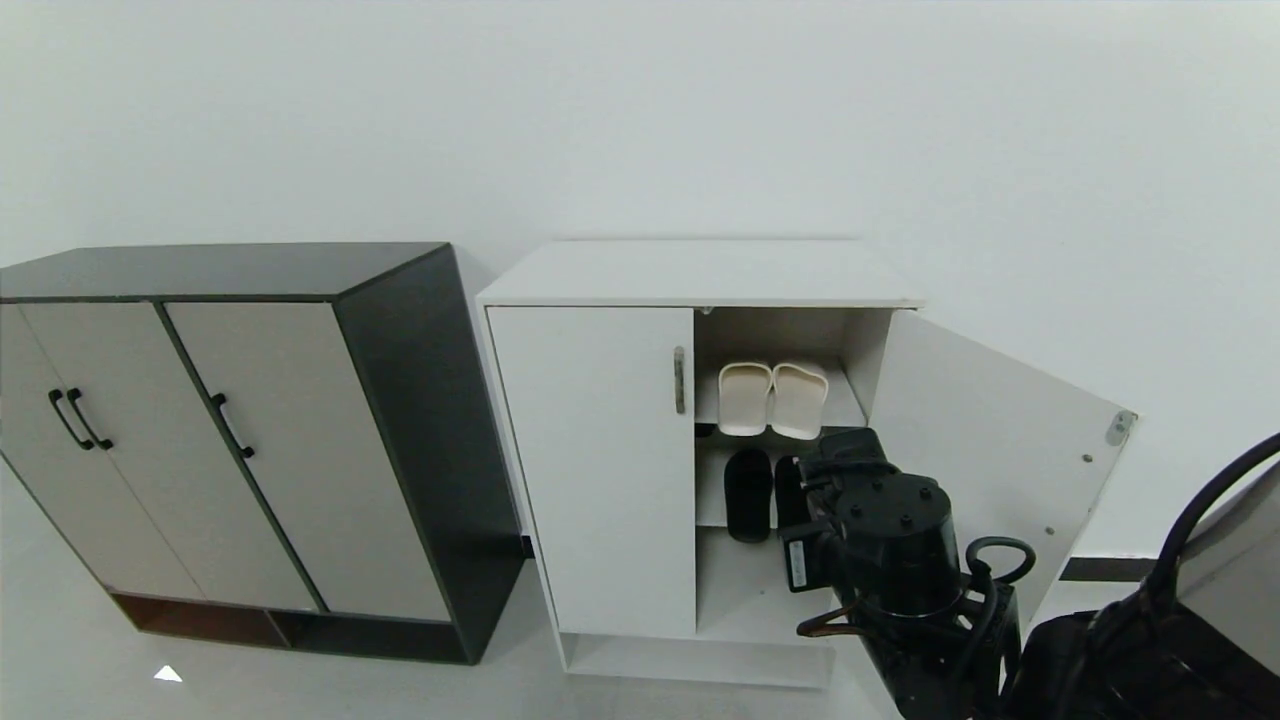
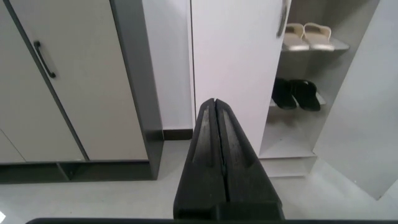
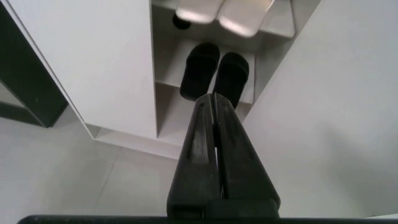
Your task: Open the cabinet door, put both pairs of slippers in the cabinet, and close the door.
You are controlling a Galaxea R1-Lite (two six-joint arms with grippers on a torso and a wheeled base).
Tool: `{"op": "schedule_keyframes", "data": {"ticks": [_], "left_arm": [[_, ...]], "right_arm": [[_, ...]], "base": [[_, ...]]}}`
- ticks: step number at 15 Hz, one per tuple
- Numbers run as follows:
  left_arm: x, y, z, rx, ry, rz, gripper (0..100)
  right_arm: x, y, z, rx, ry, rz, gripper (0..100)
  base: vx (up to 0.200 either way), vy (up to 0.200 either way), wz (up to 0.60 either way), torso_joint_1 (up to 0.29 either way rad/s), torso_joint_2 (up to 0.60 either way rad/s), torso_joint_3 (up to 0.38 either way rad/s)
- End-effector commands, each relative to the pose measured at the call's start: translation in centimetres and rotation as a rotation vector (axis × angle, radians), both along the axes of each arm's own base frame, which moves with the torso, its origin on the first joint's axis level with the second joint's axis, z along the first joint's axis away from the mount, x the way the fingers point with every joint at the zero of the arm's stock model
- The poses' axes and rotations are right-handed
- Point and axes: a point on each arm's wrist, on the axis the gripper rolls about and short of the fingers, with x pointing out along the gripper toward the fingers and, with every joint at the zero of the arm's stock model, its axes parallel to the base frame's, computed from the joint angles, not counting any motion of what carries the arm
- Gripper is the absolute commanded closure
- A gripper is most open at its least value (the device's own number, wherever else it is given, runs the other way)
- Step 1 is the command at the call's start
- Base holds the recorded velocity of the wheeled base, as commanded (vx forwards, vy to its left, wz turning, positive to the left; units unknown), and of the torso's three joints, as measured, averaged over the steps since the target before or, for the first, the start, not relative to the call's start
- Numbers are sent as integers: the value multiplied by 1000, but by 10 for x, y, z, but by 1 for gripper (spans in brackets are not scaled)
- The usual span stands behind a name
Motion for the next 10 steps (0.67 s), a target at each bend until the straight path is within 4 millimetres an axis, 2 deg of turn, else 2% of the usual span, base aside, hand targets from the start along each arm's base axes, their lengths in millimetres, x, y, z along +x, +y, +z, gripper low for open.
{"op": "schedule_keyframes", "data": {"ticks": [1, 7, 10], "left_arm": [[0, 0, 0, 0, 0, 1, 100], [0, 0, 0, 0, 0, 1, 100], [0, 0, 0, -3, 0, 1, 100]], "right_arm": [[1, 0, 0, 2, 0, 1, 100], [3, -2, 2, 11, -7, -4, 100], [-1, -5, 5, 49, -17, 63, 100]], "base": [[0, 0, 0, 168, -491, -315], [0, 0, 0, 204, -510, -311], [0, 0, 0, 229, -536, -313]]}}
